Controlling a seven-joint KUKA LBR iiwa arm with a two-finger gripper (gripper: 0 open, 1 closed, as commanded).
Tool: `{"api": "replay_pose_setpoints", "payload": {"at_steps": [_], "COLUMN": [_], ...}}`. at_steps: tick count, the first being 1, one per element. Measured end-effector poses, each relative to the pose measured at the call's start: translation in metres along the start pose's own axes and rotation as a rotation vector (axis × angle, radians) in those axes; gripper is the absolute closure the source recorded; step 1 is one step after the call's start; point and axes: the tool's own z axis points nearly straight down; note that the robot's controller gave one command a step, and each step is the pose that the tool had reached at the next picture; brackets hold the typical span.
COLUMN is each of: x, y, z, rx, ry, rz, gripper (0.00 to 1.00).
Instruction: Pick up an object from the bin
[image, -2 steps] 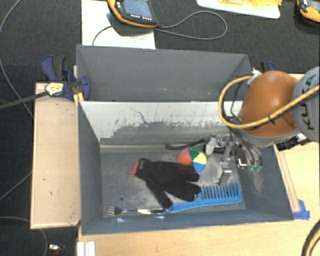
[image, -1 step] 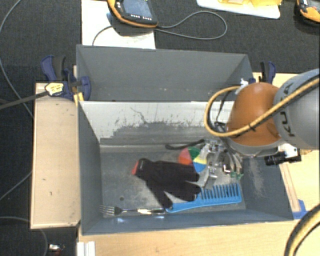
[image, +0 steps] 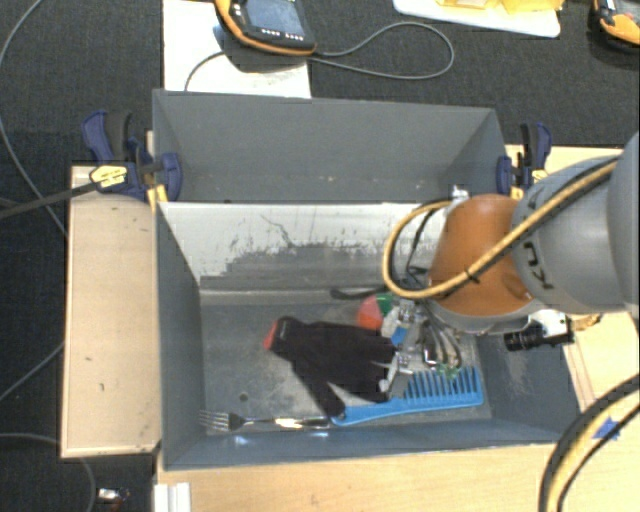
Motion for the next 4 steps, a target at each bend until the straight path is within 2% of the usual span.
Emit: {"api": "replay_pose_setpoints", "payload": {"at_steps": [1,2,3,4], "x": [-0.008,-0.002,-0.015,-0.015], "y": [0.027,0.022,0.033,0.033], "z": [0.025,0.027,0.025,0.025], "rx": [-0.003,-0.003,-0.004,-0.004], "ry": [-0.007,-0.007,-0.012,-0.012], "rz": [0.114,0.181,0.139,0.138], "gripper": [0.00,0.00,1.00,1.00]}}
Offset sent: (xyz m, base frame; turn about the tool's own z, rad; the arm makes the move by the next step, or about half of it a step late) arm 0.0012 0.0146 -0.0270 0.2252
